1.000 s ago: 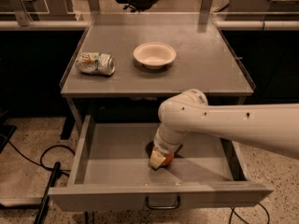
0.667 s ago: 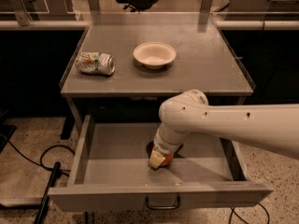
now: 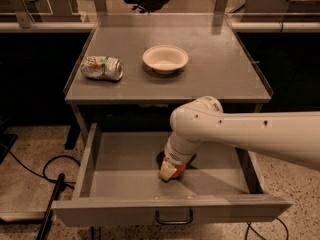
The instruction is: Place orange into top drawer
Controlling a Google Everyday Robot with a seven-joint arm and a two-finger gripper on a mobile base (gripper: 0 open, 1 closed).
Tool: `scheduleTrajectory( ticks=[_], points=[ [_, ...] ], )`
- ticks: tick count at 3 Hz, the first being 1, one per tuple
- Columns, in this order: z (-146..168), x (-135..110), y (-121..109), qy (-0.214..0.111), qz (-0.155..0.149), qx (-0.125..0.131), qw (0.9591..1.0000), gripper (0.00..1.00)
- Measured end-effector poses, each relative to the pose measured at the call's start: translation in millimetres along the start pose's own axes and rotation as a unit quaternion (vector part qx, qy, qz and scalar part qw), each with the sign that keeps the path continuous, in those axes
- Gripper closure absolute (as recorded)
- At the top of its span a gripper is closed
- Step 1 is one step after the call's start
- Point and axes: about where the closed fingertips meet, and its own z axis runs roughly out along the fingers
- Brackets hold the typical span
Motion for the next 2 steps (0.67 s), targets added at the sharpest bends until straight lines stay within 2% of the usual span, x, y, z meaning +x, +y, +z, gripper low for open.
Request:
scheduleTrajectory(
  ticks=[2],
  points=[
    [0.0, 0.0, 0.0, 0.000, 0.000, 0.000, 1.0000, 0.15]
  ],
)
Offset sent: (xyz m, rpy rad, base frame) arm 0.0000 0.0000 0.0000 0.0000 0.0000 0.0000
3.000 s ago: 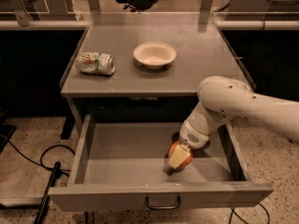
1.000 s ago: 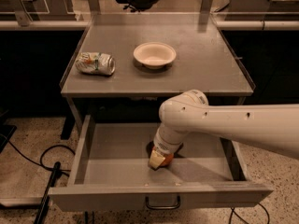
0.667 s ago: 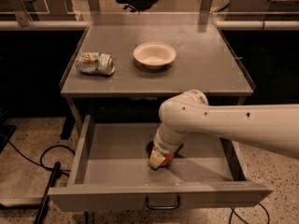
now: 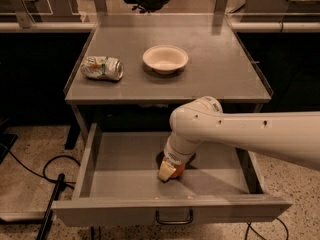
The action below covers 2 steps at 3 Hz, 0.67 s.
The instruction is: Place orange into top drawer
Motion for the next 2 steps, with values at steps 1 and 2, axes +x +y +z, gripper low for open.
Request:
scheduleTrajectory(
  ticks=[1, 2],
  points=[
    [0.0, 0.0, 0.0, 0.000, 0.000, 0.000, 1.0000, 0.00],
    [0.0, 0.0, 0.1, 0.000, 0.000, 0.000, 1.0000, 0.00]
  ],
)
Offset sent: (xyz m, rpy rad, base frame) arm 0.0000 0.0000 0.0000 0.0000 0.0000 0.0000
